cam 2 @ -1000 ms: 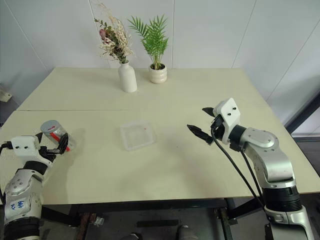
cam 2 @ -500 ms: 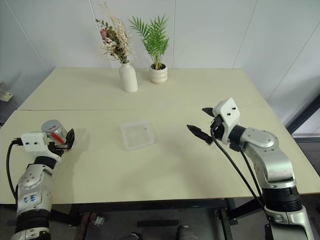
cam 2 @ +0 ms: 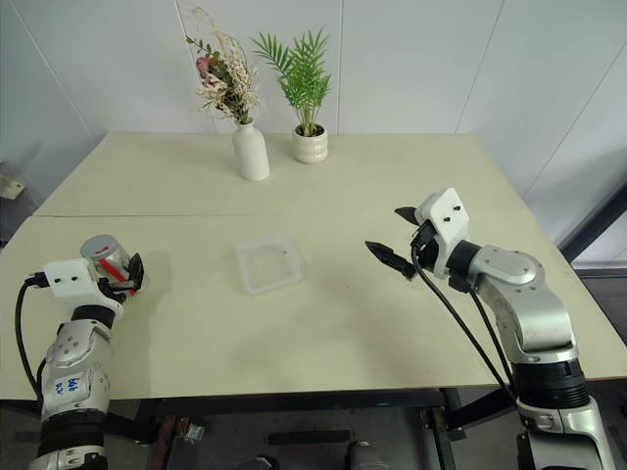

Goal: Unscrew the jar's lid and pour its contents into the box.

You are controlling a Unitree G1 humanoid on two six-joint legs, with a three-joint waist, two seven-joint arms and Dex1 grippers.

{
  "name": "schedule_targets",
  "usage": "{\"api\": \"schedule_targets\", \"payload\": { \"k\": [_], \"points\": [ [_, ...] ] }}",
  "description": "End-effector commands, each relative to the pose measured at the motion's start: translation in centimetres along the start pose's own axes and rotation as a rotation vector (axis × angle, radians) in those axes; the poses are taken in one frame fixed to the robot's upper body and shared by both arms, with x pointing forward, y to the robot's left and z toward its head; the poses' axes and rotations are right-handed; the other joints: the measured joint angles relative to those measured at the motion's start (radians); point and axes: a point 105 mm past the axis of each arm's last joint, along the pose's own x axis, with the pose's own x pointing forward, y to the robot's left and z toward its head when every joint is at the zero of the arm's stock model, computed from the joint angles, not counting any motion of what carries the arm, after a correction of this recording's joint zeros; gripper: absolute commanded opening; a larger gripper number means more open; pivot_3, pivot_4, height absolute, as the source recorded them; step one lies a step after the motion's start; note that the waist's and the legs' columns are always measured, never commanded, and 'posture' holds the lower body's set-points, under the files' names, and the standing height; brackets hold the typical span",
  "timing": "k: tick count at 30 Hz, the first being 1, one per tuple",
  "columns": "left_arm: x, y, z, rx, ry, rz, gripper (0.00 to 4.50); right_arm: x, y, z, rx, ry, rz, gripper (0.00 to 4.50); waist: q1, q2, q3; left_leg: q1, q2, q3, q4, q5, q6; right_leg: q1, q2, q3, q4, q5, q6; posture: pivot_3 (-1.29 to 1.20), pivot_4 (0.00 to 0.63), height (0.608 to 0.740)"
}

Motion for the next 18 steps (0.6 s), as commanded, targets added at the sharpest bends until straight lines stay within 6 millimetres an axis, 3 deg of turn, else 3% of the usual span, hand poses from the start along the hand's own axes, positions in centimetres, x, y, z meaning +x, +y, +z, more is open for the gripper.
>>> {"api": "schedule_targets", "payload": {
  "k": [1,11,14,18],
  "points": [
    [-0.06,-0.28,1.41,0.004,-0.049,-0.005,4.44,0.10,-0.17,1.16,-0.037,-0.036,0.000,4.50,0.000,0.000,0.000,0.000,0.000,0.000,0.000,0.000,0.000,0.000,0.000,0.000,0.000,0.000,0.000,0.00,0.150,0.740],
    [0.40,-0.54,1.24,0.002,-0.034,0.005,4.44,0.07,-0.16,1.11,-0.041,-0.032,0.002,4.50,0.001,0.000,0.000,0.000,0.000,0.000,0.000,0.000,0.000,0.000,0.000,0.000,0.000,0.000,0.000,0.00,0.150,0.740],
    [0.67,-0.66,1.46,0.005,-0.050,-0.005,3.85,0.05,-0.18,1.13,-0.041,-0.033,-0.001,4.50,0.001,0.000,0.000,0.000,0.000,0.000,0.000,0.000,0.000,0.000,0.000,0.000,0.000,0.000,0.000,0.00,0.150,0.740],
    [0.87,-0.86,1.38,0.007,-0.049,-0.009,2.64,-0.04,-0.24,1.08,-0.041,-0.031,-0.003,4.50,0.000,0.000,0.000,0.000,0.000,0.000,0.000,0.000,0.000,0.000,0.000,0.000,0.000,0.000,0.000,0.00,0.150,0.740]
  ]
}}
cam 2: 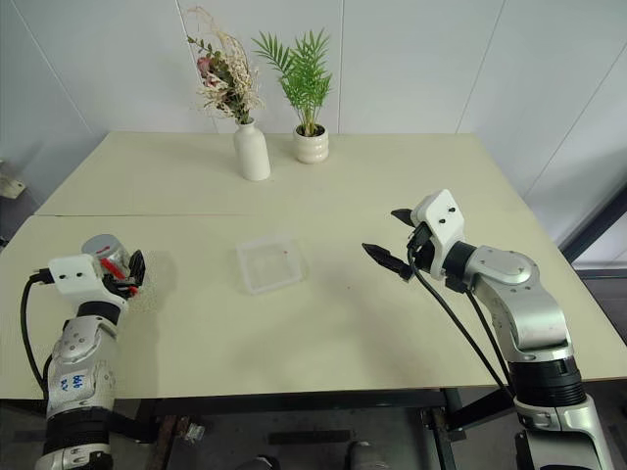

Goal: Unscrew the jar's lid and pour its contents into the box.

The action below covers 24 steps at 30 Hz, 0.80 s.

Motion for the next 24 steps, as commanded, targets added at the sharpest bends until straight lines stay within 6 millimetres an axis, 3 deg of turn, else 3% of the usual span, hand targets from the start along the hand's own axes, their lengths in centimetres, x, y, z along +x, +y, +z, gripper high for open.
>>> {"api": "schedule_targets", "payload": {
  "k": [1,9,16,20,24],
  "points": [
    [0.4,0.1,0.9,0.025,-0.032,-0.001,2.40,-0.3,-0.4,1.4,-0.045,-0.041,-0.016,4.50,0.000,0.000,0.000,0.000,0.000,0.000,0.000,0.000,0.000,0.000,0.000,0.000,0.000,0.000,0.000,0.00,0.150,0.740],
    [0.8,-0.3,1.2,0.010,-0.035,-0.064,2.24,-0.7,-0.5,1.7,-0.050,-0.038,-0.019,4.50,0.001,0.000,0.000,0.000,0.000,0.000,0.000,0.000,0.000,0.000,0.000,0.000,0.000,0.000,0.000,0.00,0.150,0.740],
    [1.9,-5.5,5.3,-0.028,-0.086,-0.479,2.24,-0.6,-0.2,3.5,-0.087,-0.063,-0.019,4.50,0.002,0.000,0.000,-0.001,0.000,0.000,0.000,0.000,0.000,0.000,0.000,0.000,-0.001,0.000,0.000,0.00,0.150,0.740],
    [2.1,-7.5,7.0,-0.033,-0.121,-0.646,2.24,-0.5,0.2,4.3,-0.091,-0.082,-0.020,4.50,0.003,0.000,0.000,-0.001,0.000,0.000,0.000,0.000,0.000,0.000,0.000,-0.001,-0.002,0.000,0.000,0.00,0.150,0.740],
    [0.9,-10.5,8.7,-0.040,-0.148,-0.925,2.24,0.1,2.2,6.1,-0.052,-0.131,-0.008,4.50,-0.004,0.000,0.000,-0.001,0.000,0.000,0.000,-0.001,0.000,0.000,0.000,-0.001,-0.002,0.000,0.000,0.00,0.150,0.740]
  ]
}}
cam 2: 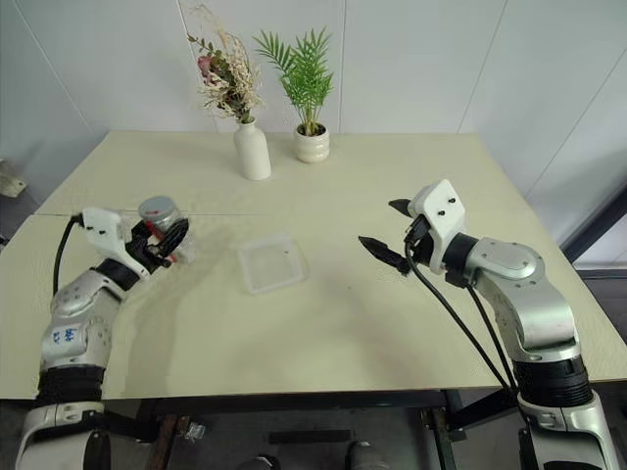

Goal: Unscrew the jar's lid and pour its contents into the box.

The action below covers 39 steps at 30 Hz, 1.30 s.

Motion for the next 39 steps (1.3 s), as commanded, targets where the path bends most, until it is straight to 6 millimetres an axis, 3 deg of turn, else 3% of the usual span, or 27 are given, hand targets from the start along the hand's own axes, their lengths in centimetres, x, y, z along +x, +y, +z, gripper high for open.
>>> {"api": "schedule_targets", "payload": {
  "k": [1,6,10,14,22,30,39],
  "points": [
    [0.8,-2.6,2.3,0.009,-0.042,-0.252,2.24,0.2,1.5,3.7,-0.006,-0.104,-0.008,4.50,-0.003,0.000,0.000,0.000,0.000,0.000,0.000,0.000,0.000,-0.001,0.000,0.000,0.001,0.000,0.000,0.00,0.150,0.740],
    [1.5,-4.6,2.1,-0.001,0.021,-0.439,2.24,1.3,2.8,5.1,0.049,-0.136,-0.030,4.50,-0.002,0.000,0.000,-0.001,0.000,0.000,0.000,-0.001,0.000,-0.004,0.000,0.000,0.003,0.000,0.000,0.00,0.150,0.740],
    [2.9,-6.8,2.8,-0.007,-0.023,-0.581,2.24,2.8,4.0,5.7,0.084,-0.121,-0.032,4.50,0.001,0.000,0.000,-0.006,0.000,0.000,0.001,0.000,0.000,-0.008,0.000,0.000,0.005,0.000,-0.001,0.00,0.150,0.740],
    [4.3,-7.7,2.9,0.037,-0.058,-0.585,2.24,3.8,4.7,6.1,0.100,-0.118,-0.037,4.50,0.003,0.000,0.000,-0.011,-0.001,-0.002,0.002,0.000,0.000,-0.012,0.000,-0.001,0.005,0.000,0.000,0.00,0.150,0.740],
    [5.5,-9.8,3.5,-0.042,-0.170,-0.672,2.24,5.1,5.6,7.4,0.123,-0.167,-0.033,4.50,0.001,0.000,0.000,-0.018,-0.001,-0.002,0.002,0.000,0.000,-0.022,0.000,0.000,0.012,0.000,0.000,0.00,0.150,0.740],
    [4.7,-11.6,3.4,-0.096,-0.166,-0.823,2.24,7.0,7.4,8.5,0.151,-0.212,0.053,4.50,-0.005,0.000,0.000,-0.016,-0.001,-0.002,0.003,0.002,0.001,-0.023,0.000,0.000,0.017,0.000,0.000,0.00,0.150,0.740],
    [4.2,-11.7,3.4,-0.060,-0.141,-0.879,2.24,8.4,8.6,9.0,0.132,-0.227,0.143,4.50,-0.004,0.000,0.000,-0.016,-0.001,-0.002,0.003,0.002,0.001,-0.023,0.000,0.000,0.018,0.000,-0.001,0.00,0.150,0.740]
  ]
}}
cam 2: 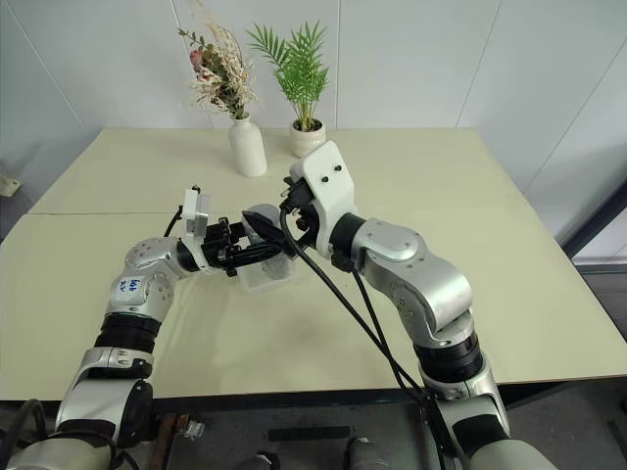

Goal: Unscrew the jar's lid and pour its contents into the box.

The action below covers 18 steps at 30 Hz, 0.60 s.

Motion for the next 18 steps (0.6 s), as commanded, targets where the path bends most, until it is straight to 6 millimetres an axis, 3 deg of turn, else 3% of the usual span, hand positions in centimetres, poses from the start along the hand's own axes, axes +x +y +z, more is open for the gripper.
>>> {"api": "schedule_targets", "payload": {
  "k": [1,18],
  "points": [
    [0.5,0.2,1.9,0.072,-0.015,-0.016,2.24,0.4,0.5,1.4,-0.034,-0.060,0.027,4.50,0.001,0.000,0.000,0.000,0.000,0.000,0.000,0.000,0.000,0.000,0.000,0.000,0.000,0.000,0.000,0.00,0.150,0.740],
    [1.0,-1.3,1.4,0.105,0.004,-0.042,2.24,1.5,2.2,-1.0,-0.045,0.027,0.079,4.50,0.000,0.000,0.000,0.000,0.000,0.000,0.000,0.000,0.000,0.000,0.000,0.000,0.001,0.000,0.000,0.00,0.150,0.740]
  ]
}}
